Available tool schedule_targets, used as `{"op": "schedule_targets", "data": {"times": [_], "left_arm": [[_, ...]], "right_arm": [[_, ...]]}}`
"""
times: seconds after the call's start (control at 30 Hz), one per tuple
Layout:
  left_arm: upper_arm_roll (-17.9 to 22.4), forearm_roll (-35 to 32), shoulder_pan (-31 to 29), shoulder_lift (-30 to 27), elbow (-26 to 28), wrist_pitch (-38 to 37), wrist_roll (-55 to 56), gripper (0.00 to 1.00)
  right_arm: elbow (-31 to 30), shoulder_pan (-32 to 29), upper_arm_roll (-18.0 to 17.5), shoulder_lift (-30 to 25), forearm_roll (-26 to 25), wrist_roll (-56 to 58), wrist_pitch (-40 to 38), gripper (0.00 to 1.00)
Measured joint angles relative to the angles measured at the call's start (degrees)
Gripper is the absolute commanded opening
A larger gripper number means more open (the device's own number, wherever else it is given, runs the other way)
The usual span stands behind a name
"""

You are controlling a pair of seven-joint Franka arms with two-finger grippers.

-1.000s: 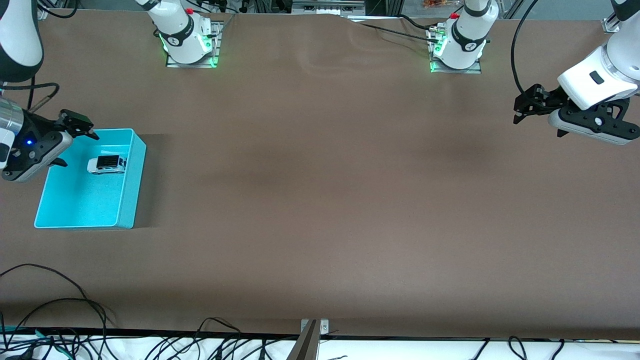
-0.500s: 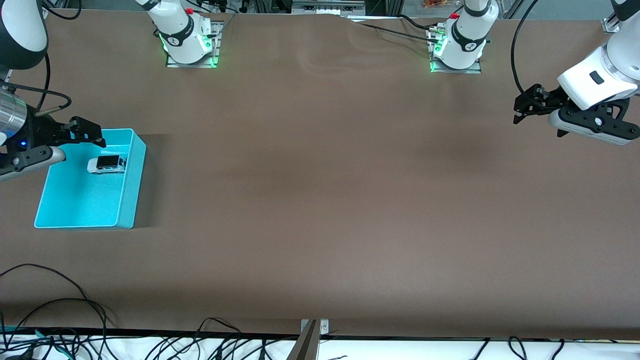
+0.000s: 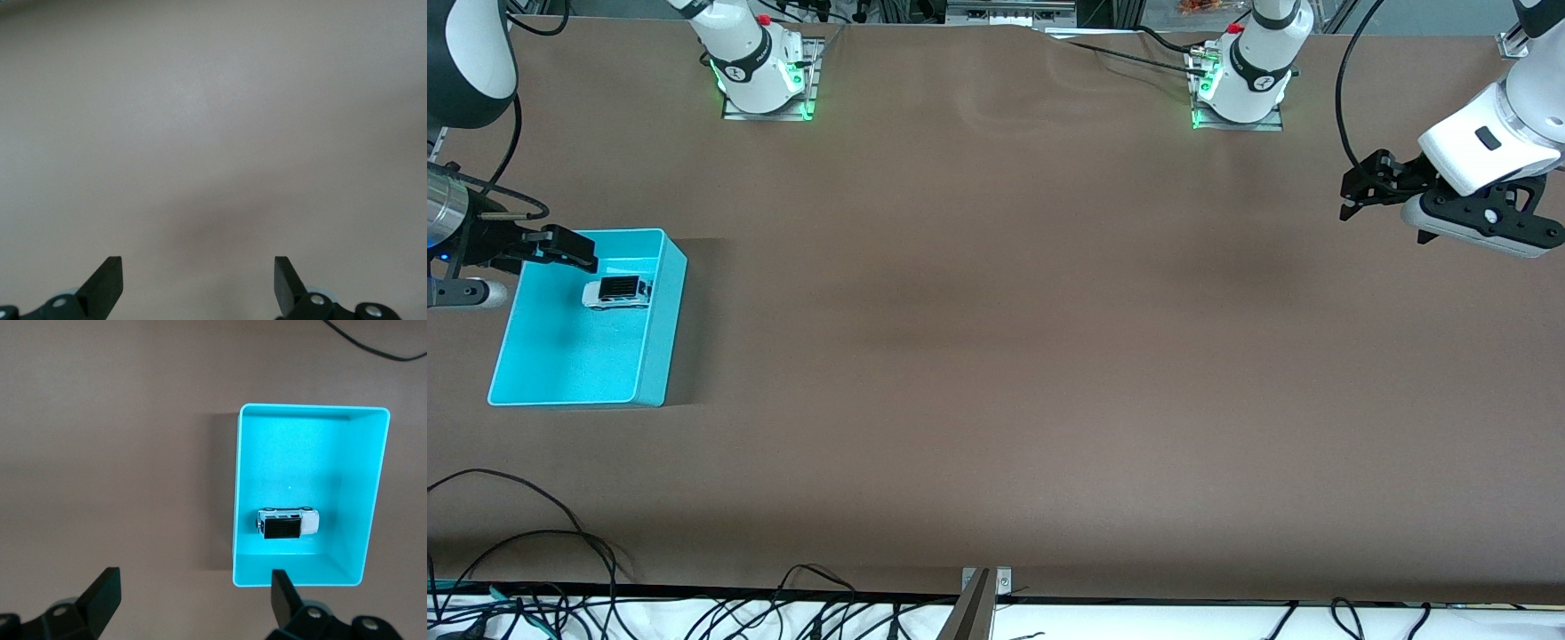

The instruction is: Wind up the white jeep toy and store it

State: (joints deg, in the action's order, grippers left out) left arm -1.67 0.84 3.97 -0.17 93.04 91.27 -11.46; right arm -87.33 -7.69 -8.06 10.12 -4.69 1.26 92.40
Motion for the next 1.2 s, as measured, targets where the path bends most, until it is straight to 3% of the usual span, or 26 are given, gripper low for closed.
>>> {"op": "schedule_targets", "data": {"times": [0.57,0.93,1.2], "left_arm": [[0.0,0.0,0.0,0.0,0.0,0.0,0.0,1.0],[0.0,0.0,0.0,0.0,0.0,0.0,0.0,1.0],[0.0,0.0,0.0,0.0,0.0,0.0,0.0,1.0]], "right_arm": [[-0.5,-0.3,0.9,-0.6,-1.7,-1.2,-0.5,1.0],[-11.6,-0.3,1.8,-11.2,2.2,-1.5,1.2,1.0],[-13.4,0.2,0.5,-14.4,4.1,-2.0,1.7,1.0]]}}
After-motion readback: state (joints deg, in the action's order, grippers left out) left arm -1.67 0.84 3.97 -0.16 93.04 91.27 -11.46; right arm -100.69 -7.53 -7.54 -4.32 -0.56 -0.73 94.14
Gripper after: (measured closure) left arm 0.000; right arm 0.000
